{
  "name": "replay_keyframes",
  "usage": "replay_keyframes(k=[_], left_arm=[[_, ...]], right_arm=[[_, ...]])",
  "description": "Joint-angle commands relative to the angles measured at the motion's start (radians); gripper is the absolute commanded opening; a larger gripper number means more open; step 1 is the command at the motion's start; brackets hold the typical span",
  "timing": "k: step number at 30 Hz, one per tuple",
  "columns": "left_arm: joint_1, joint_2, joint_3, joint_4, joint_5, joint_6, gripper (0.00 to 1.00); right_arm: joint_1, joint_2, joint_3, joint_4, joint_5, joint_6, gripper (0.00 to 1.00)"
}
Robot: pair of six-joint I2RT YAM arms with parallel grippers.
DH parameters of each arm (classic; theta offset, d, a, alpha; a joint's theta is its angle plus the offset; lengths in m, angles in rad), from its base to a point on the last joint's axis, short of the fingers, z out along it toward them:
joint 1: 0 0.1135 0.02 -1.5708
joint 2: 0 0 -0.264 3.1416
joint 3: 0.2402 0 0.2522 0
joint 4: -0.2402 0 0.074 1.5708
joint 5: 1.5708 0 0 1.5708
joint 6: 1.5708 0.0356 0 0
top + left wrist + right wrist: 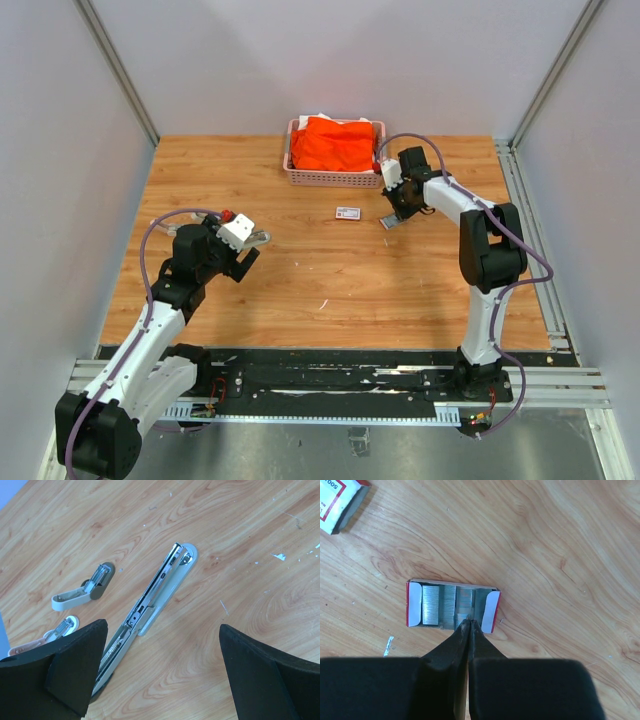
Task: Unload the staples from the stapler
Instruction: Place the staple in the staple box.
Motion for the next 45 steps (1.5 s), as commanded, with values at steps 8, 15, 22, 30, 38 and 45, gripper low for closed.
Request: replay_keyframes(k=[8, 15, 22, 30, 38, 45], left_arm=[[-0.001, -0.004, -0.014, 0.03, -0.004, 0.008, 0.98], [-0.001, -0.004, -0.013, 0.03, -0.004, 0.008, 0.98], [-0.001, -0.003, -0.013, 0.032, -0.003, 0.008, 0.98], [-0.001, -0.003, -0.013, 0.032, -0.005, 0.008, 0.98], [-0.001, -0.003, -0.016, 0.032, -0.003, 0.008, 0.98], [-0.001, -0.001, -0.014, 0.032, -0.004, 0.008, 0.98]], right_arm=[[-0.001, 0.034, 0.036, -0.005, 0.016, 0.006, 0.01], [0.002, 0.035, 0.04, -0.004, 0.015, 0.009, 0.01], [0.009, 0.042, 0.047, -0.004, 0.017, 0.01, 0.01], [0.013, 0.048, 0.044, -0.005, 0.026, 0.007, 0.01], [0.015, 0.044, 0.042, -0.005, 0.028, 0.01, 0.01], [0.017, 0.045, 0.044, -0.006, 0.032, 0.009, 0.02]])
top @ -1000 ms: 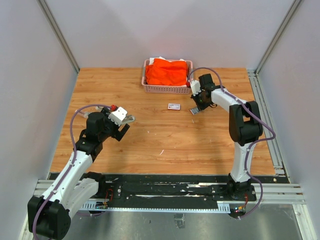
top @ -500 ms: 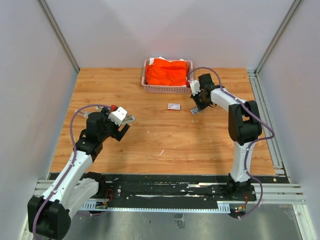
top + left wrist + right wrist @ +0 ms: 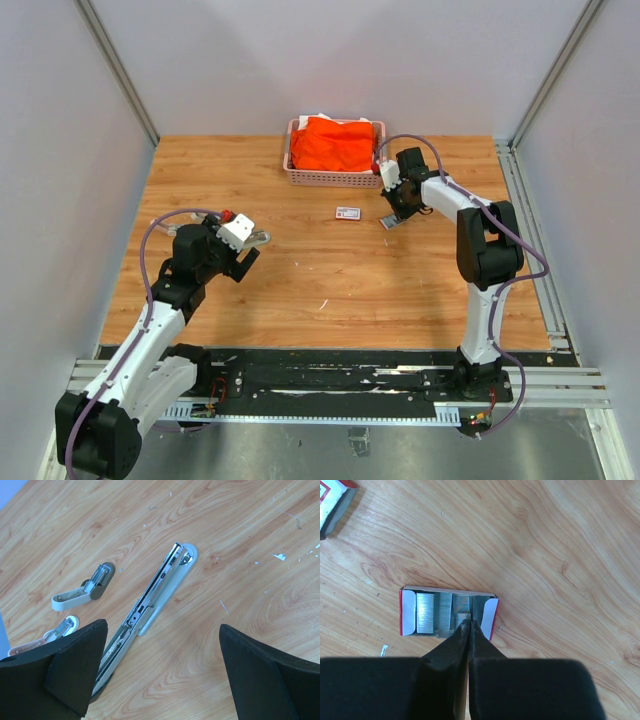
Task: Unload the staples from the stapler
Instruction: Place the staple in the staple box.
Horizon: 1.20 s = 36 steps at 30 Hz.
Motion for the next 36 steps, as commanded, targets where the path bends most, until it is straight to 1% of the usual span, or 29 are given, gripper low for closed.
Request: replay_keyframes(k=[1, 23, 31, 36], left_arm=[[-0.001, -0.002, -0.014, 0.031, -0.004, 0.008, 0.98], [-0.001, 0.0, -0.014, 0.032, -0.001, 0.007, 0.98], [-0.001, 0.001, -0.014, 0.032, -0.001, 0.008, 0.98], [-0.001, 0.002, -0.014, 0.031, -0.001, 0.007, 0.98]], right_arm=[[0.015, 0.012, 0.026, -0.012, 0.017, 0.009, 0.02], [0.022, 0.002, 0.036, -0.026, 0.019, 0.01, 0.09], [0.024, -0.042, 0.045, -0.028, 0.004, 0.022, 0.11], [0.023, -0.042, 0.047, -0.025, 0.006, 0.025, 0.11]])
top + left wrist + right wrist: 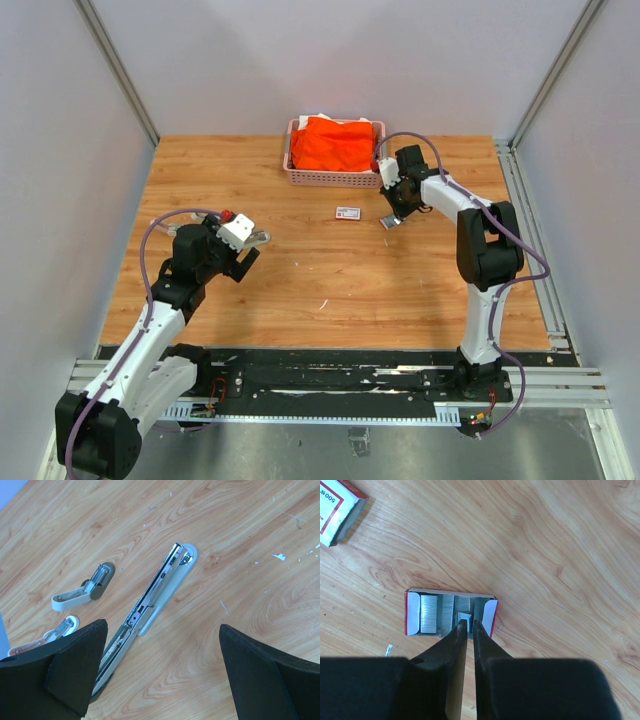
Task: Unload the staples from the stapler
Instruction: Place the staple in the staple box, then adjust the staple in the staple box.
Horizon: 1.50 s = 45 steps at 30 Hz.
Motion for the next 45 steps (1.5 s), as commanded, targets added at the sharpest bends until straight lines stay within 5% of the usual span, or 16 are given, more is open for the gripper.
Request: replay_keyframes(k=[1, 26, 45], left_arm=[[-0.001, 0.002, -0.013, 0.032, -0.001, 0.007, 0.98], [-0.001, 0.003, -0.015, 0.034, -0.006, 0.01, 0.98], [-0.001, 0.001, -0.015, 0.033, -0.004, 0.01, 0.98]], right_arm=[[0.014, -0.031, 0.031, -0.016, 0.007, 0.018, 0.11], [0.085, 0.053, 0.064, 0.013, 0.194, -0.037, 0.14], [0.095, 0.053, 0.055, 0.019, 0.193, -0.043, 0.14]])
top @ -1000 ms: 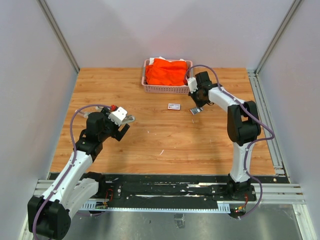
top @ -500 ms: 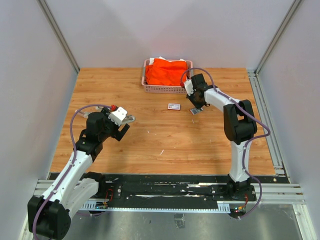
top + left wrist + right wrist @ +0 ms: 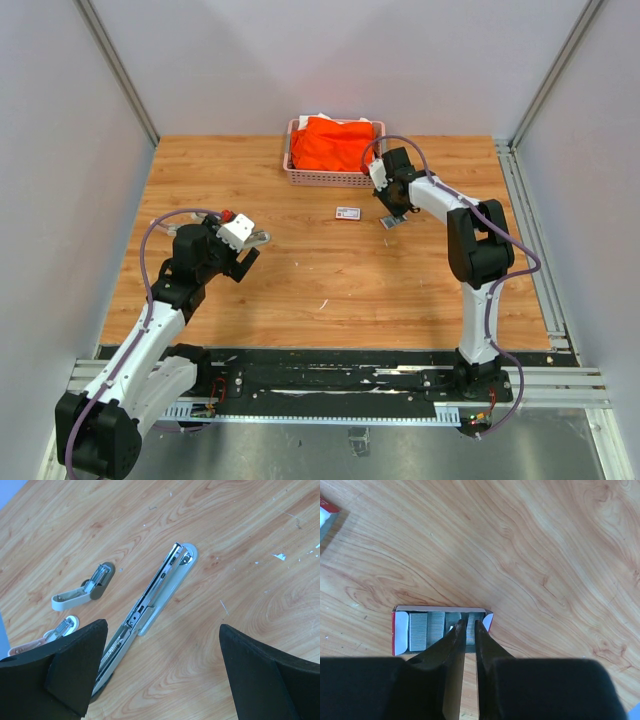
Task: Unload the staples from the stapler
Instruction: Adjust the staple in the staple box.
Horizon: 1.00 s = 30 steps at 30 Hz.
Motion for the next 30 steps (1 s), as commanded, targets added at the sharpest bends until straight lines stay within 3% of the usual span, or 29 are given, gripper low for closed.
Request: replay_keyframes(k=[1, 30], left_arm=[[-0.001, 0.0, -0.015, 0.033, -0.004, 0.01, 0.98], [0.0, 0.005, -0.014, 0.035, -0.006, 0.008, 0.98]], right_arm=[[0.037, 0.003, 0.024, -0.002, -0.005, -0.009, 0.14], [0.058, -0.015, 0.0, 0.018, 0.087, -0.073, 0.14]])
